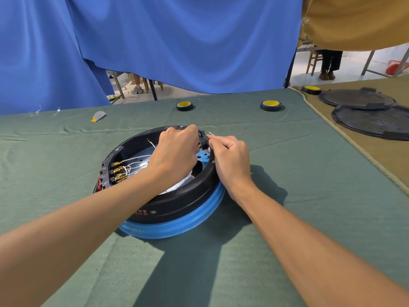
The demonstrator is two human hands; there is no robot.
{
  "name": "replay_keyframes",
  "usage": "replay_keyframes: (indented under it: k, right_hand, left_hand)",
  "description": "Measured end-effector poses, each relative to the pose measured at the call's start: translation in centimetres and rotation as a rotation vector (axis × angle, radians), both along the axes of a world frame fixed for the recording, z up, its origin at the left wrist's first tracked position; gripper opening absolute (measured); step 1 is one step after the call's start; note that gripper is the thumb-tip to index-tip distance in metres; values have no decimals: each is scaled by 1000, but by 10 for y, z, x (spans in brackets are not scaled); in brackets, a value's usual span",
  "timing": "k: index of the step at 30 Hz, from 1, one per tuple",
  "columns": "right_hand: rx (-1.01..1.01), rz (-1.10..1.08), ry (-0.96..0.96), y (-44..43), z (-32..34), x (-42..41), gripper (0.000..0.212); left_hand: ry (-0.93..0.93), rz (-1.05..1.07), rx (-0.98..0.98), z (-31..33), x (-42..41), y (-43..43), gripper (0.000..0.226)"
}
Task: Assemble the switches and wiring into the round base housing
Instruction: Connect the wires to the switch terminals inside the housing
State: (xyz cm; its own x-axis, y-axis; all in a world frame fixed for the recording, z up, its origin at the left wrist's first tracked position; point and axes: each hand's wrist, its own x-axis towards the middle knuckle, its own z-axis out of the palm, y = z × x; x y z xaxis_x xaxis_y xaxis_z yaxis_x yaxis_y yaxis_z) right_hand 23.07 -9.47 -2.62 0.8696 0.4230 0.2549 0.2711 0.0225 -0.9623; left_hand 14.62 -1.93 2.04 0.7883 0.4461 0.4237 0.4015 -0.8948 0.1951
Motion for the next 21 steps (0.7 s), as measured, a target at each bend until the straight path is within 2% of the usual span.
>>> replay_keyframes:
  k: [5, 10, 13, 16, 18, 21]
  right_hand:
    - [-36, 23, -27, -1, 1, 5, 24]
    - [-116, 84, -104, -4, 4, 13, 27]
    - [-182, 122, -127, -6, 10, 19, 27]
    - [-214, 148, -146, -8, 14, 20, 27]
    - [-223, 152, -164, -9, 16, 21, 27]
    - [-253, 163, -169, -9, 19, 22, 26]
  left_hand:
    - [-15, -15, -28, 0, -1, 7, 44]
    - [-16, -12, -112, 12, -10, 25, 27]
    - [-41, 88, -117, 19, -23, 50, 22]
    - [127, 229, -27, 18, -38, 73, 39]
    - [227, 266, -86, 14, -46, 77, 52]
    - [263, 274, -174, 8, -51, 75, 50]
